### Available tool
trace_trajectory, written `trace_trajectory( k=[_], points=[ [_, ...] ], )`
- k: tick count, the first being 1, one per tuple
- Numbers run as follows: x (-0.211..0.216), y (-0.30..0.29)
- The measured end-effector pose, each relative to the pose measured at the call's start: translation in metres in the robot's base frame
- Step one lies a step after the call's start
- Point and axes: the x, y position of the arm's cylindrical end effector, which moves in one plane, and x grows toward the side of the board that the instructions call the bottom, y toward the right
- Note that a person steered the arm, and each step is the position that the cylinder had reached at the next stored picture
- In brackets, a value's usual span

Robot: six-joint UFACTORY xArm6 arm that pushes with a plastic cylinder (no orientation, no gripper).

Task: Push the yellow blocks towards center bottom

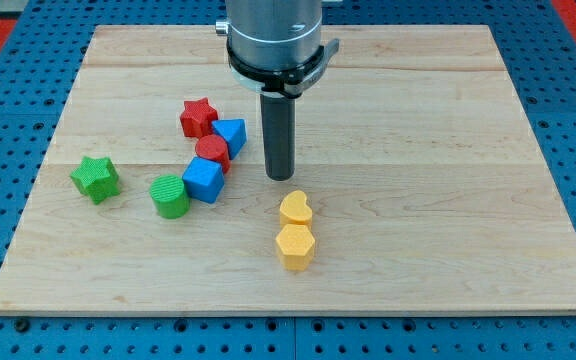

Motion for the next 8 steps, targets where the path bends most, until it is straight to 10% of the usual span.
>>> trace_trajectory(
  k=[5, 8],
  points=[
    [0.045, 0.003],
    [-0.009, -0.129]
  ],
)
